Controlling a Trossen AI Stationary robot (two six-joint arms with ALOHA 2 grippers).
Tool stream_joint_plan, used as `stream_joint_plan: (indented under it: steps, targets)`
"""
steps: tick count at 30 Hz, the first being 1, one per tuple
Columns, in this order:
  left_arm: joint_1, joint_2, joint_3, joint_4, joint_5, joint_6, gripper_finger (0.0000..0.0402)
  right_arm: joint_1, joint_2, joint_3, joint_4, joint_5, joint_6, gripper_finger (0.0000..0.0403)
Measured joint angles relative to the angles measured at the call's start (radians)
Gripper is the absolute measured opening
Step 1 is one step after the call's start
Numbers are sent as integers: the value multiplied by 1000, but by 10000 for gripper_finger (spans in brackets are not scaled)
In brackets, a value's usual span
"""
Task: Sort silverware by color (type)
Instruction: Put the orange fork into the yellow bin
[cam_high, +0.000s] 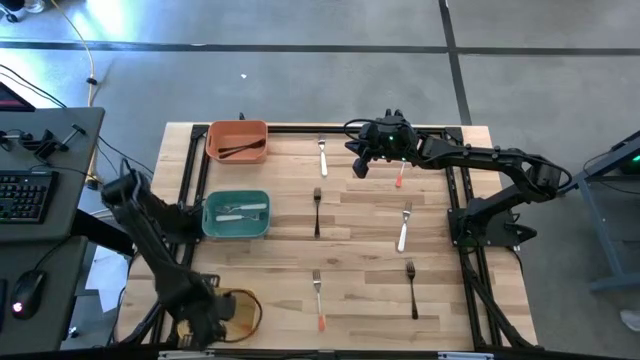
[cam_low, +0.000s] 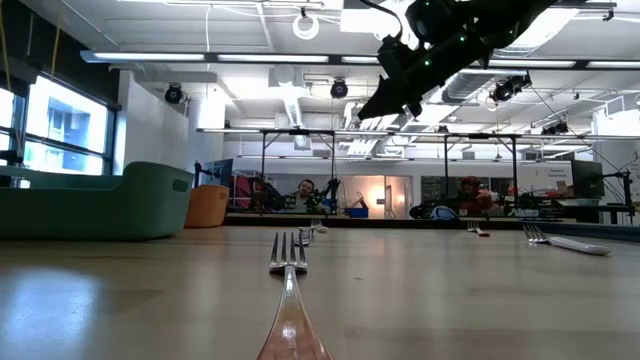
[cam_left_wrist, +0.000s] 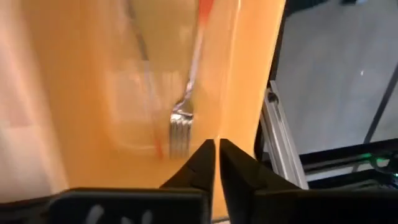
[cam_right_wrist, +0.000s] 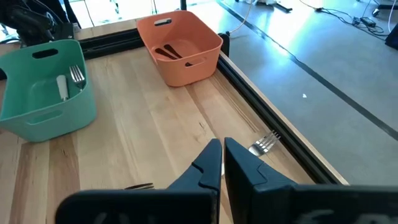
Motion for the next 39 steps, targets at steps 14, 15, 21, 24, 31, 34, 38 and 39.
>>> stream_joint_plan:
  steps: [14, 15, 21, 24, 31, 34, 38, 39]
  targets:
    - [366, -508, -222, -82, -398, -12, 0, -3, 0, 0, -1, 26, 57, 0]
    - [414, -548, -254, -42, -424, 8, 0, -2, 0, 0, -3, 26, 70, 0]
    - [696, -757, -455, 249, -596, 135, 0, 14, 0, 0, -57, 17, 159, 0]
    - [823, -820, -559, 475, -621, 205, 0, 13, 0, 1, -146, 17, 250, 0]
    - [1071, -838, -746, 897, -579, 305, 0, 0, 0, 1, -475, 70, 528, 0]
    - [1157, -838, -797, 1012, -490, 305, 0, -41, 0, 1, -595, 154, 594, 0]
    - [1231, -838, -807, 1030, -425, 347, 0, -140, 0, 1, -706, 204, 663, 11]
    - [1245, -838, -807, 1030, -417, 368, 0, -170, 0, 1, -717, 206, 671, 20]
